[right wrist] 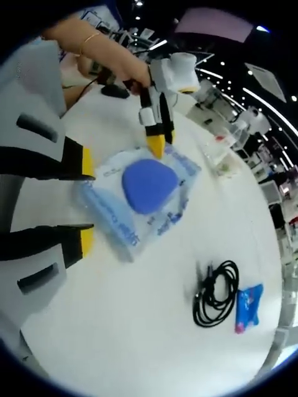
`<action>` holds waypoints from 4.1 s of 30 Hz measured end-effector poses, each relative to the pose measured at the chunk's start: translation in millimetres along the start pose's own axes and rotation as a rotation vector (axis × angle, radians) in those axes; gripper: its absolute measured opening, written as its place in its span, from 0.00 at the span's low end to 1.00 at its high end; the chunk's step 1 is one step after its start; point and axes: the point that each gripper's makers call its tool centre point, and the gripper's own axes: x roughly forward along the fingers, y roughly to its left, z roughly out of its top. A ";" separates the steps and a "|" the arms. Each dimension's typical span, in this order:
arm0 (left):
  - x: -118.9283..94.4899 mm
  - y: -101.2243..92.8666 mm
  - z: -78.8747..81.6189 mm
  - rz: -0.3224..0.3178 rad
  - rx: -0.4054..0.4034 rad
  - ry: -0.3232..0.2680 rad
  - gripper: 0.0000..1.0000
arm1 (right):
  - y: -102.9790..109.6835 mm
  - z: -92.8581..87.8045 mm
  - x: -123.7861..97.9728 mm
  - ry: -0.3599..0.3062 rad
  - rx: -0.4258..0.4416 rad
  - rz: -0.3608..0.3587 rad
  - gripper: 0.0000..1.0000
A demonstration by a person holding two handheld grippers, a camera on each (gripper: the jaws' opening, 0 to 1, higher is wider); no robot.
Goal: Arrange the tabletop items into an orderly group along one side of the table until the central work area is clear of visible clutter.
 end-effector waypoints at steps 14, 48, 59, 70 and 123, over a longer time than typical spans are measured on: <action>-9.7 1.0 4.8 0.028 0.048 0.039 0.04 | 1.8 -7.0 6.3 0.053 0.064 0.060 0.04; -48.5 -33.5 69.5 -0.071 -0.069 -0.135 0.00 | -49.8 116.9 -51.7 -0.258 -0.174 -0.128 0.01; -41.3 -32.2 101.5 -0.040 -0.178 -0.203 0.00 | -66.5 166.9 -57.3 -0.303 -0.236 -0.178 0.01; -27.4 -22.8 120.7 -0.002 -0.212 -0.237 0.00 | -75.1 204.8 -51.5 -0.333 -0.250 -0.189 0.01; 99.4 45.2 135.7 0.158 -0.353 -0.265 0.00 | -143.6 273.3 67.5 -0.242 -0.348 -0.185 0.01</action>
